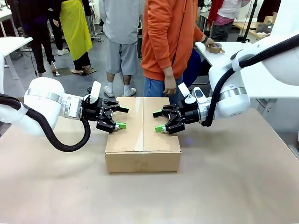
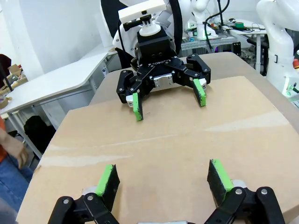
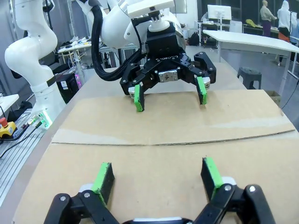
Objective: Pack the gift set into the box.
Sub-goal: Press and hold the closed box until the human finishes sealing it.
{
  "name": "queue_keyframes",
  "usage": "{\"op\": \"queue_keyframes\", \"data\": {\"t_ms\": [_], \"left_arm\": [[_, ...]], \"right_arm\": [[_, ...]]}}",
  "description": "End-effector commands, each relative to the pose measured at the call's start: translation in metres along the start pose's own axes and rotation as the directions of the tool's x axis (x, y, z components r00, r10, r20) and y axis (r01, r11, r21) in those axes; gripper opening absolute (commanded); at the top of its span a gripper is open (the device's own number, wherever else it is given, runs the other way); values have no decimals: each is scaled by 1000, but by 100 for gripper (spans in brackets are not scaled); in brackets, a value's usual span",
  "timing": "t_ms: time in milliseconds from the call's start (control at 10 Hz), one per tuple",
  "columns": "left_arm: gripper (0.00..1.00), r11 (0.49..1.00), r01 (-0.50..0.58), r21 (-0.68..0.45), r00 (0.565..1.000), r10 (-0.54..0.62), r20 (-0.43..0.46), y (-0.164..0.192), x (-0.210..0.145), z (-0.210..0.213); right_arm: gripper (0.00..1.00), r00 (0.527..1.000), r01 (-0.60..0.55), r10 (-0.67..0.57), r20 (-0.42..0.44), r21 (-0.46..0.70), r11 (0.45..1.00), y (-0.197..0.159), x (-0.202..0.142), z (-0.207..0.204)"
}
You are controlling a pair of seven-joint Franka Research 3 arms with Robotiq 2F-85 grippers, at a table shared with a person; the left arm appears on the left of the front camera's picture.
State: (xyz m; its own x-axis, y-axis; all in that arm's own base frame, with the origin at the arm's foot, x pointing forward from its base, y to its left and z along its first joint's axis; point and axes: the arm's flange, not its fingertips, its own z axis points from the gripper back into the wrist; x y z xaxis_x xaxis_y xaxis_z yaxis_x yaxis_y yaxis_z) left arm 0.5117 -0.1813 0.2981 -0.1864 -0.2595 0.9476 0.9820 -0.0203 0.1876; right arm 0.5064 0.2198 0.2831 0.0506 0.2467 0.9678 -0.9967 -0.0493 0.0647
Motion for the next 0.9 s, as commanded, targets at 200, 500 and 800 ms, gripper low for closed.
{"op": "queue_keyframes", "data": {"t_ms": [200,500,800], "left_arm": [[100,1000,-5,-2,1000,5,-2,-1,-3,-1],[100,1000,-5,-2,1000,5,-2,-1,-3,-1],[100,1000,-5,-2,1000,5,-2,-1,-3,-1]], "right_arm": [[100,1000,4,-4,-7,-5,1000,3,-1,0],[100,1000,4,-4,-7,-5,1000,3,-1,0],[100,1000,4,-4,-7,-5,1000,3,-1,0]]}}
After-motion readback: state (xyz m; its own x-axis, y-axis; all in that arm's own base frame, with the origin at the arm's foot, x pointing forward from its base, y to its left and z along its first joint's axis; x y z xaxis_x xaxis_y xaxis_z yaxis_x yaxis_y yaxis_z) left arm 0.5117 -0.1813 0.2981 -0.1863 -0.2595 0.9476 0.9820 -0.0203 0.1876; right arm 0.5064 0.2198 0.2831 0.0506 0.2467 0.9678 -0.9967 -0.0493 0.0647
